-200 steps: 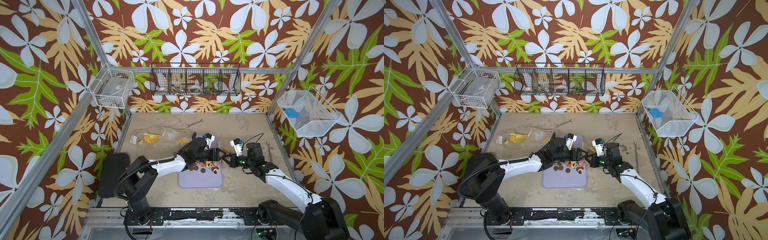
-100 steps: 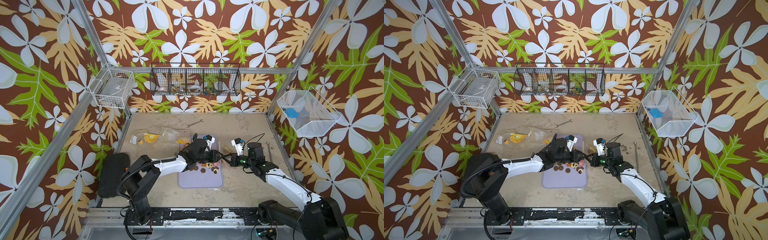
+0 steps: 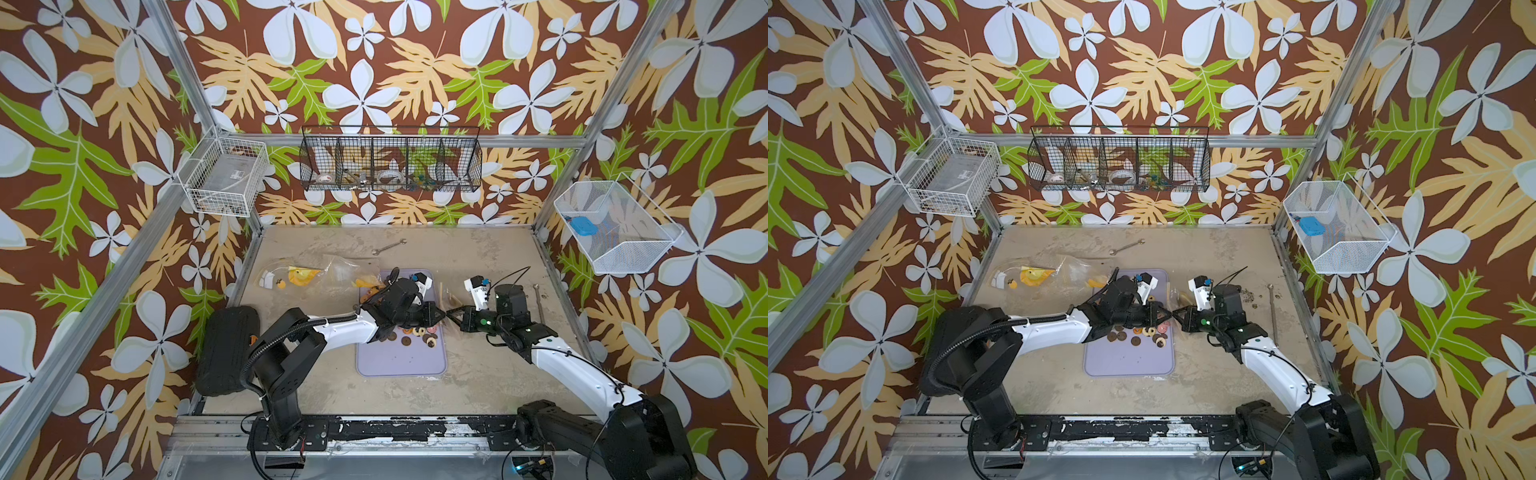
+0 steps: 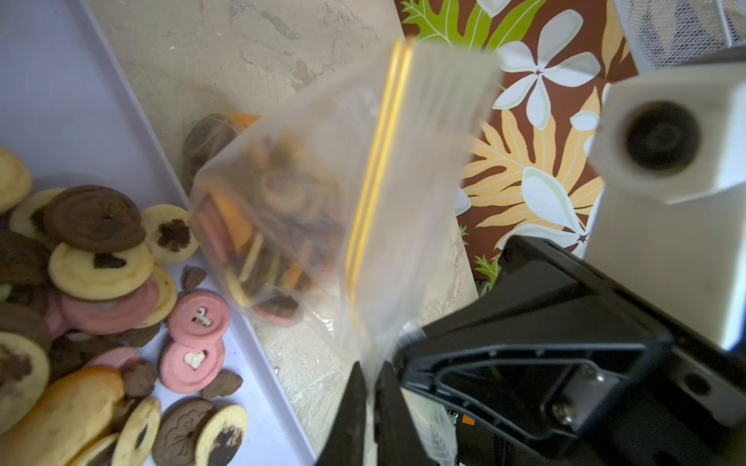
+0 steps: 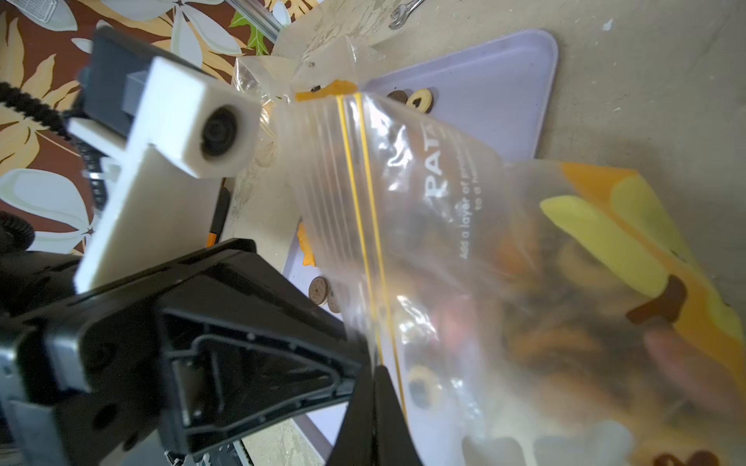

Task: Pour cookies out of the ziploc bag
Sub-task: Open the ziploc bag at the center of the board.

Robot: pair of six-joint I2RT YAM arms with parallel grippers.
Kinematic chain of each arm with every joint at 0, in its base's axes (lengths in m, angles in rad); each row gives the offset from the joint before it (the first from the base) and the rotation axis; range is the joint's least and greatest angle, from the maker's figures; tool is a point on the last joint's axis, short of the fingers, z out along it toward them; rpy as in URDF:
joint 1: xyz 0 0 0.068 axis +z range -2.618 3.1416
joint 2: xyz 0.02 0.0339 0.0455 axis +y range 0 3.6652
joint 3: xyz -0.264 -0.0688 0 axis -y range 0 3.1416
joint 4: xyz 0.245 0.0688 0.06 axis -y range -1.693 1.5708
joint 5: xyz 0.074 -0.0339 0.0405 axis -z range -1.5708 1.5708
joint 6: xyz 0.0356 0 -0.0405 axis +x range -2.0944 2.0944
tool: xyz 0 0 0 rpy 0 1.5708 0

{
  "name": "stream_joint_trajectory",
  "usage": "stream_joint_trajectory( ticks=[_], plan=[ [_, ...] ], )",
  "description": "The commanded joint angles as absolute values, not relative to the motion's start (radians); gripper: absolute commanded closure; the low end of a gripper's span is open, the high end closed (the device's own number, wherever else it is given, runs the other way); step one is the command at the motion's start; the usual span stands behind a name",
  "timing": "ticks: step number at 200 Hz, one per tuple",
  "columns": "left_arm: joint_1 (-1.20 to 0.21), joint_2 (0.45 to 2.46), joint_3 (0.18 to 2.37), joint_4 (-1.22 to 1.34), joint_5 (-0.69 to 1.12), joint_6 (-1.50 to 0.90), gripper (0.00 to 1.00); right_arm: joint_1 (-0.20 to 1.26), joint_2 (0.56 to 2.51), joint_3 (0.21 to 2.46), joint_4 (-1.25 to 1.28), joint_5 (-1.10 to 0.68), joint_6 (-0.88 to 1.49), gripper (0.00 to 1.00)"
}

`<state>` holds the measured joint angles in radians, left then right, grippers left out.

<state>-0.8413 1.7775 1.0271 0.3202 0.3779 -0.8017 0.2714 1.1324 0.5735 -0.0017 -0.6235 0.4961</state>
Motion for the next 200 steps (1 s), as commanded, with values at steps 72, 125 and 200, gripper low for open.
stream_joint_trajectory(
  ticks=[72,125,200],
  plan=[
    [-0.844,1.773,1.037,0.326,0.401,-0.804,1.0,0.27,1.121,0.582,-0.011,-0.594,0.47,1.0],
    [-0.845,1.752,1.038,0.324,0.391,-0.802,1.0,0.349,1.089,0.597,-0.074,-0.372,0.387,1.0],
    [-0.844,1.749,1.041,0.301,0.372,-0.798,1.0,0.433,1.071,0.624,-0.095,-0.091,0.311,1.0]
  ],
)
